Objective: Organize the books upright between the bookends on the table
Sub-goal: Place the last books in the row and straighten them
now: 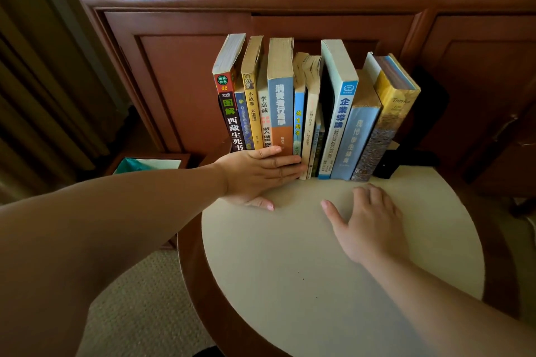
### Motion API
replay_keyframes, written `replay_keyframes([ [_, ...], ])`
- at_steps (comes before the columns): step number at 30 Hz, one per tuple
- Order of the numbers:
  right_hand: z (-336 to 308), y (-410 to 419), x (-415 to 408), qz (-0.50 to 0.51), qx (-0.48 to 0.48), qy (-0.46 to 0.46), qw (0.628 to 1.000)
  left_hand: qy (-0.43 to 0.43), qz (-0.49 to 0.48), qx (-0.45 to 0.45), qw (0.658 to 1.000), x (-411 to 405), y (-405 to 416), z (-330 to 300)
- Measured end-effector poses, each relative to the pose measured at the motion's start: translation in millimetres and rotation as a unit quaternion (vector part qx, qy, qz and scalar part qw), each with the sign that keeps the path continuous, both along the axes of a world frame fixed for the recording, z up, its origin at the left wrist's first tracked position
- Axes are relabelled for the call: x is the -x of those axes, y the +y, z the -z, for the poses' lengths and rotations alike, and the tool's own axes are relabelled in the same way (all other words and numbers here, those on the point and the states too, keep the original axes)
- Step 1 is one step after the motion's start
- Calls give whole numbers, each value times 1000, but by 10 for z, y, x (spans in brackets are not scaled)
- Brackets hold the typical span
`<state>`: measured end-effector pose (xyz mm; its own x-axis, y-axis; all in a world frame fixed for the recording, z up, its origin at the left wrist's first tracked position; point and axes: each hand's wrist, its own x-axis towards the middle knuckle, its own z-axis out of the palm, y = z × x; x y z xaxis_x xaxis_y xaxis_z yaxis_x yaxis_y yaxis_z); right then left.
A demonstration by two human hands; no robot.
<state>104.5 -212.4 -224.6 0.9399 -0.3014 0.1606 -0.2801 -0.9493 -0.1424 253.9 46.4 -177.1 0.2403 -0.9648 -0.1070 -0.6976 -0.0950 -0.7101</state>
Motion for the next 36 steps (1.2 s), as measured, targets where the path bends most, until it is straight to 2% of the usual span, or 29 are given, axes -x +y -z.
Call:
replay_keyframes([
  [18,13,9,5,0,-1,6,1000,1,-11,14,1000,-20,-6,3],
  [22,-1,26,13,1,1,7,1000,49,3,46,998,34,-31,19],
  [27,-1,26,-6,6,6,4,1000,107,-12,23,994,168,-342,-27],
  [31,10,30,0,6,-3,-7,1000,90,-35,51,994,138,-459,-54],
  [36,18,29,-4,6,-8,-14,1000,81,-42,41,995,144,-476,-48],
])
